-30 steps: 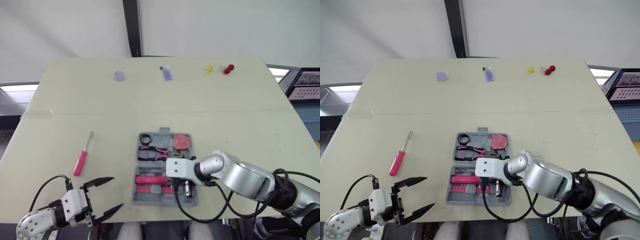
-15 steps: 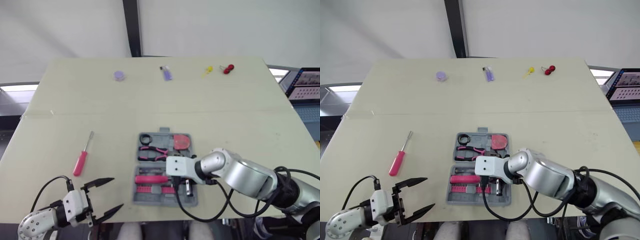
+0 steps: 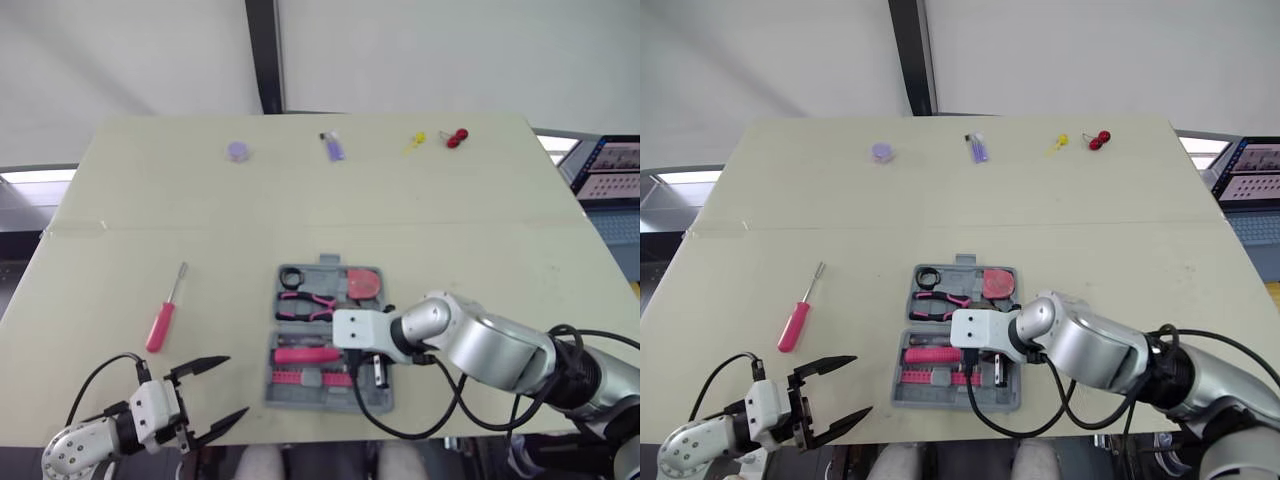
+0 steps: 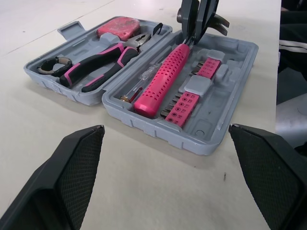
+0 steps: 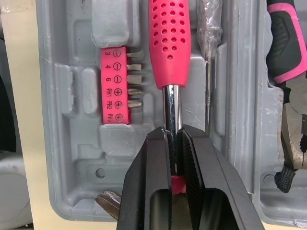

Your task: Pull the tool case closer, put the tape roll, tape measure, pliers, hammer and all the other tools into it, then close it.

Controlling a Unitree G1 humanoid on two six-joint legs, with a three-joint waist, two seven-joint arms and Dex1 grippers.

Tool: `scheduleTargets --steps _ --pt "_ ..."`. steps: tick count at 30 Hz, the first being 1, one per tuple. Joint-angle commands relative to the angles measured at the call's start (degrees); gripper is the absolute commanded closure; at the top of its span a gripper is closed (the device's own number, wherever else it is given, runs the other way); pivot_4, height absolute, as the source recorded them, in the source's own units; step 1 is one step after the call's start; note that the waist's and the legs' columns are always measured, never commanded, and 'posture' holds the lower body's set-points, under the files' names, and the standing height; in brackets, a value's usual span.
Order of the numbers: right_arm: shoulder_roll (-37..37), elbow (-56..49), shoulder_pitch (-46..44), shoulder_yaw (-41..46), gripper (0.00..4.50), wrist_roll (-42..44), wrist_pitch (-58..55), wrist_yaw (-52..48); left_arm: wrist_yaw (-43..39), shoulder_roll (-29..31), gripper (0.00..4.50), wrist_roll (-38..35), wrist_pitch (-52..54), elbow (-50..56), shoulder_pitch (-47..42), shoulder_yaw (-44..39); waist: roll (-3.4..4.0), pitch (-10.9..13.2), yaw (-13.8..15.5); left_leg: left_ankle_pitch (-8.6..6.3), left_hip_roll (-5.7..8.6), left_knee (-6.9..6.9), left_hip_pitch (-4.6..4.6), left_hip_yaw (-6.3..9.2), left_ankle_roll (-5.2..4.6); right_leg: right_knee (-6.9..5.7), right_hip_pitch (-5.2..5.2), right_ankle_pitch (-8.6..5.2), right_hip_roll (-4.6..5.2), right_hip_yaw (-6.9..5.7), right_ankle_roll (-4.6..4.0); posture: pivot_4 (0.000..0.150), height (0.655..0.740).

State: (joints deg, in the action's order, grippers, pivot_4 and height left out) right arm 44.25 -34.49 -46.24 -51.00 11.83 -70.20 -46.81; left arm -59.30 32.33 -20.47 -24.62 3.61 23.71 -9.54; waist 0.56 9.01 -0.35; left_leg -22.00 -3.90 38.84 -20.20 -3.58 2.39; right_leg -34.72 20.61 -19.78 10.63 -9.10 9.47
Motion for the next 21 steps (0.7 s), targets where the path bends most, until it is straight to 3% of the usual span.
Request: scheduleTargets --steps 1,21 --pt "-0.61 -2.0 -1.24 0.28 4.43 0.12 -0.87 -0.5 0.36 -0.43 0.0 -0.07 -1.31 -0.24 0.24 0.28 0.0 0.0 0.02 0.0 0.0 0.0 0.0 0.0 0.0 0.0 0.0 0.0 0.0 0.0 0.0 0.15 0.74" --pt "-2.41 -1.54 -0.32 0.81 4.43 0.4 -1.62 0.6 0.31 -0.51 0.0 -0.02 -2.76 -1.82 0.48 0.66 0.0 0.0 -0.06 0.0 0.0 0.0 0.0 0.0 0.0 -0.02 0.01 0.0 0.0 0.0 0.0 0.15 0.74"
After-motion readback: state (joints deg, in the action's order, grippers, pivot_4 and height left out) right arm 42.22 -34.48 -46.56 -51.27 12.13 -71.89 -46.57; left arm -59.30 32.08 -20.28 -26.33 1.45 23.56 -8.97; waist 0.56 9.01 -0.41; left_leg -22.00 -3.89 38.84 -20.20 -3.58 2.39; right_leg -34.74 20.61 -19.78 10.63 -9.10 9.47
